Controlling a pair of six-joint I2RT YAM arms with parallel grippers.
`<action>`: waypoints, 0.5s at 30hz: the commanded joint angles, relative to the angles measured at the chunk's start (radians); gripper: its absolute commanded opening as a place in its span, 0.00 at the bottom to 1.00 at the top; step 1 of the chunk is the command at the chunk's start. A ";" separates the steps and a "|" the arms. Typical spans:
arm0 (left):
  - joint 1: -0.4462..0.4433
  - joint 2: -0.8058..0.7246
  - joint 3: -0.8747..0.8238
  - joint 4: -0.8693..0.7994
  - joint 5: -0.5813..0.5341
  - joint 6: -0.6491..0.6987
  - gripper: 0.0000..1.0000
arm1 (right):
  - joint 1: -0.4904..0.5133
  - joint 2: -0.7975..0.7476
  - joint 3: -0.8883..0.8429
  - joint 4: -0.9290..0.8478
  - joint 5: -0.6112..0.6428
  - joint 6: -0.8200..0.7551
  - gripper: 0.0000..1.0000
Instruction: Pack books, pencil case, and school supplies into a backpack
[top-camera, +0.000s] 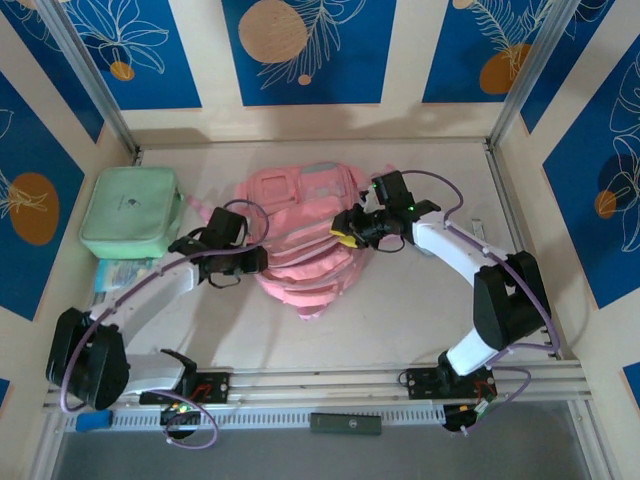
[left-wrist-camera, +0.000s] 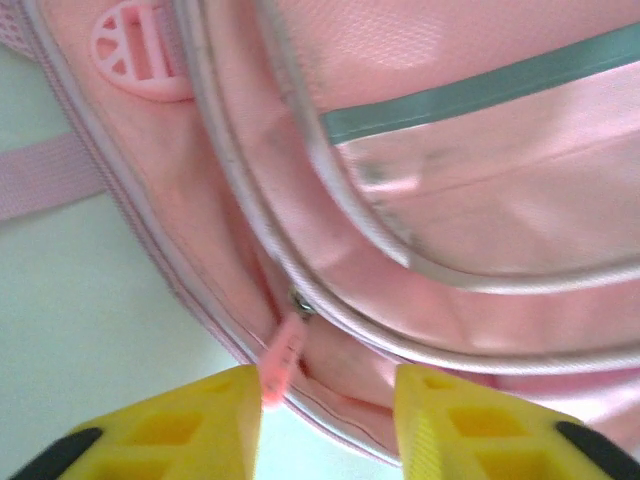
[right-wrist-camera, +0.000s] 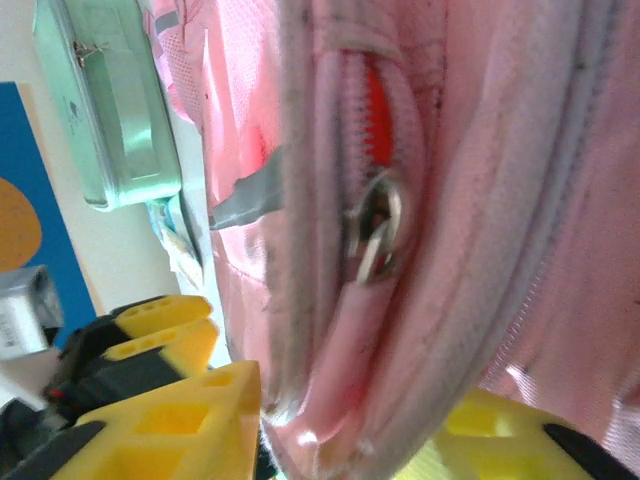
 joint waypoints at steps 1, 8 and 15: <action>-0.011 -0.082 -0.023 -0.015 0.080 -0.018 0.43 | -0.018 -0.090 0.026 -0.114 0.022 -0.097 0.50; -0.127 -0.128 -0.049 0.107 0.107 -0.160 0.47 | -0.245 -0.216 -0.039 -0.233 0.092 -0.116 0.68; -0.283 0.040 0.031 0.268 0.084 -0.218 0.49 | -0.545 -0.060 0.016 -0.225 0.120 -0.199 0.73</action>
